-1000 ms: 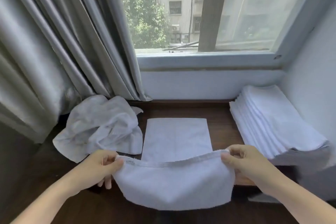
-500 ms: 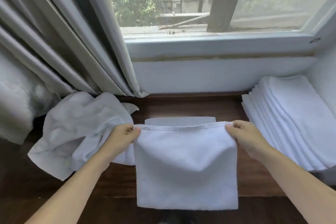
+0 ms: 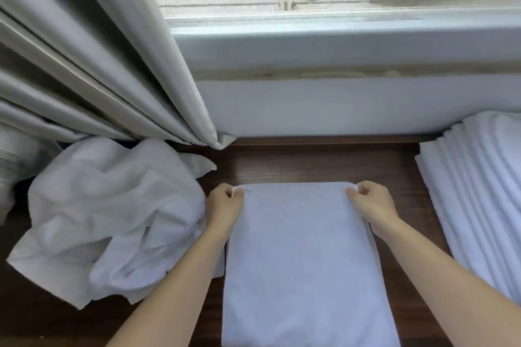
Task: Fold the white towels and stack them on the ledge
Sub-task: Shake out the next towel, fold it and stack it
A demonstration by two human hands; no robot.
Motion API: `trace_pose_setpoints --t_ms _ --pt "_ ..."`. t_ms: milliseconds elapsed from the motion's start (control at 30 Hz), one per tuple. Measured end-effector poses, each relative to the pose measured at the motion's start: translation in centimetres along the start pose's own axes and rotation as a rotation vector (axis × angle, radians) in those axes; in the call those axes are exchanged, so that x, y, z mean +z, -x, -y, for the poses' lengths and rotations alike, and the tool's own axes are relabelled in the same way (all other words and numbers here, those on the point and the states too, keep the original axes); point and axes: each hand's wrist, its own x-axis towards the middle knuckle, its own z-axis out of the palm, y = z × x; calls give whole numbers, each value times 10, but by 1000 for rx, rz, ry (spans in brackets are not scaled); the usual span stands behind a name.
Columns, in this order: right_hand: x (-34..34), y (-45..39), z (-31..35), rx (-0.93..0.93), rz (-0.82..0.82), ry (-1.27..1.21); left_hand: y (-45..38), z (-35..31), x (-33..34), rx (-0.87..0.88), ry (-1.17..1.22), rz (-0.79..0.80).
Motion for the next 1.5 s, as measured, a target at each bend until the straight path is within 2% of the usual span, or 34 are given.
trace_pose_setpoints --t_ms 133,333,433,633,933,1033,1167,1333,1500 --pt "1 -2 4 11 45 -57 0 -2 3 -77 172 74" --pt "-14 -2 3 99 220 -315 9 6 -2 -1 216 12" --pt "-23 1 5 96 200 -385 13 9 -7 -7 286 -24" --pt "-39 18 -3 -47 81 -400 30 6 -23 35 437 -43" --pt "-101 71 0 -327 -16 -553 93 -15 -73 330 563 -57" --pt "-122 88 10 -438 -71 -511 111 -29 -92 443 568 -82" --pt "-149 107 32 -583 -106 -463 132 -55 -119 617 508 -107" --pt "-182 128 75 -791 -231 -355 146 -94 -151 789 361 -183" --pt "-205 150 91 -865 -283 -391 172 -118 -165 855 331 -217"
